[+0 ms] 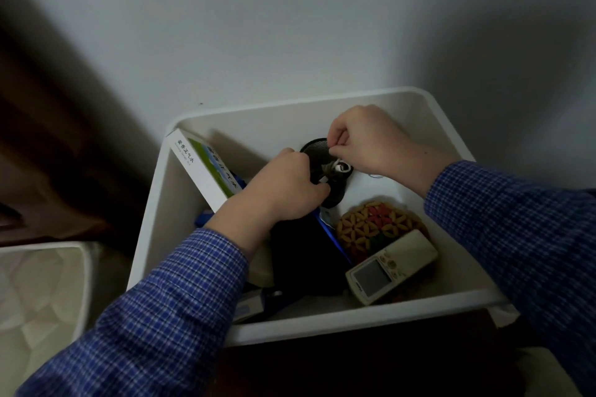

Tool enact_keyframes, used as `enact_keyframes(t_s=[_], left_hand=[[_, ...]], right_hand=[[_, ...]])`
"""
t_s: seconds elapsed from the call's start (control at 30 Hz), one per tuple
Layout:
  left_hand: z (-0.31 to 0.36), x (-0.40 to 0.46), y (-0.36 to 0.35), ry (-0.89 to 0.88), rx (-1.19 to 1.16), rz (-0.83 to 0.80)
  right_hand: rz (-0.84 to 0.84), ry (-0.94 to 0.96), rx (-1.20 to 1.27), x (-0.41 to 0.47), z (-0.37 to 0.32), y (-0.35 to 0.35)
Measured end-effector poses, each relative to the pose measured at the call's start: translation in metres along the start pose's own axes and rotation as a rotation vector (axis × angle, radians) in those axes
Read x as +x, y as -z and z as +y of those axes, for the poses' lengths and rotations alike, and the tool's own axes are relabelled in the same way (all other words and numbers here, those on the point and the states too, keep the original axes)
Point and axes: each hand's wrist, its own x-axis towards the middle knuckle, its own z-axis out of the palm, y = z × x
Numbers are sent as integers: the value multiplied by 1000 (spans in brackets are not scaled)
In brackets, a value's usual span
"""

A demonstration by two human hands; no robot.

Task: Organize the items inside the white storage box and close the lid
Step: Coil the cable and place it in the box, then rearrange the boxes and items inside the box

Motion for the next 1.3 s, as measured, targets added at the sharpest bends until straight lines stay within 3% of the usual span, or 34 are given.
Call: enact_keyframes(t_s=[0.13,0.2,0.23,0.33,0.43,0.53,0.6,0.73,1.17,1.3], left_hand=[[3,-2,3,16,6,-26],[5,-4,5,35,-10,18],[5,-6,8,56,-20,64],[8,-16,17,131,-21,165],[10,-27,21,105,68,17],[10,-34,22,49,158,-211],[9,-35,22,20,204,-276],[12,-35,18,-17,223,-302],[2,-28,16,24,252,-363],[-1,-30,13,67,305,-388]], right_hand=[[147,73,49,-9,-10,16],[108,113,13,-20,-12,36],[0,119,-60,-27,-12,45],[-561,74,-269,-48,-6,50],[-804,-29,-445,-59,1,24],[-810,-65,-469,-57,8,-2],[-841,-82,-493,-52,12,-12],[-908,-71,-538,-43,15,-25],[-901,-64,-530,-37,14,-30],[-763,-26,-473,-44,11,-17]])
